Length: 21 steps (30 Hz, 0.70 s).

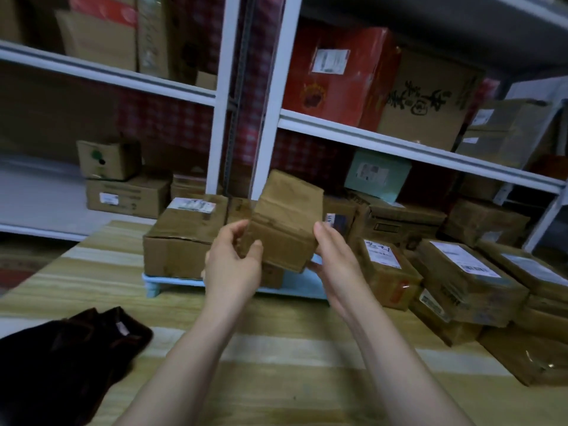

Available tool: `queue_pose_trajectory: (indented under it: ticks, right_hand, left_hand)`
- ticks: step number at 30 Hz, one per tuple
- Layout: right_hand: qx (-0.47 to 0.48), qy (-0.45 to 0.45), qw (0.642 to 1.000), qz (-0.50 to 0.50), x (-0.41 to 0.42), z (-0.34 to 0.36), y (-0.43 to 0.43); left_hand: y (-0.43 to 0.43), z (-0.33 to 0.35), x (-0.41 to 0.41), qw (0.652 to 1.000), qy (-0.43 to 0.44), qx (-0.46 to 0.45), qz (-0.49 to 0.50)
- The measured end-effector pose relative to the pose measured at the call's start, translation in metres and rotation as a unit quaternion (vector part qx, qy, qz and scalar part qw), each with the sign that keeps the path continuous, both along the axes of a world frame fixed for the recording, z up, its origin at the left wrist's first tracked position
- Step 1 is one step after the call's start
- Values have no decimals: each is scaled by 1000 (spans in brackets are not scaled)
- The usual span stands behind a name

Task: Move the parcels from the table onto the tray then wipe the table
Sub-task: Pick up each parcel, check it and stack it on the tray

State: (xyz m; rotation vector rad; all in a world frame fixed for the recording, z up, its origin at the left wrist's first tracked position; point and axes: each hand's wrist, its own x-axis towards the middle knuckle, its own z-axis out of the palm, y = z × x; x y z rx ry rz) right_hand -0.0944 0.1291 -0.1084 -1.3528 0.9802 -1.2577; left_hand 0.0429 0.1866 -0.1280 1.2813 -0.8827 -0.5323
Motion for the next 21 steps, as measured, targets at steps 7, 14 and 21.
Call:
queue_pose_trajectory:
  ticks: [7, 14, 21]
  right_hand:
    - [-115, 156, 980, 46, 102, 20, -7]
    - [-133, 242, 960, 50, 156, 11, -19]
    - [-168, 311, 935, 22, 157, -11, -31]
  left_hand:
    - [-7, 6, 86, 996, -4, 19, 84]
    - [-18, 0, 134, 993, -16, 57, 100]
    - [-11, -3, 122, 970, -54, 173, 161]
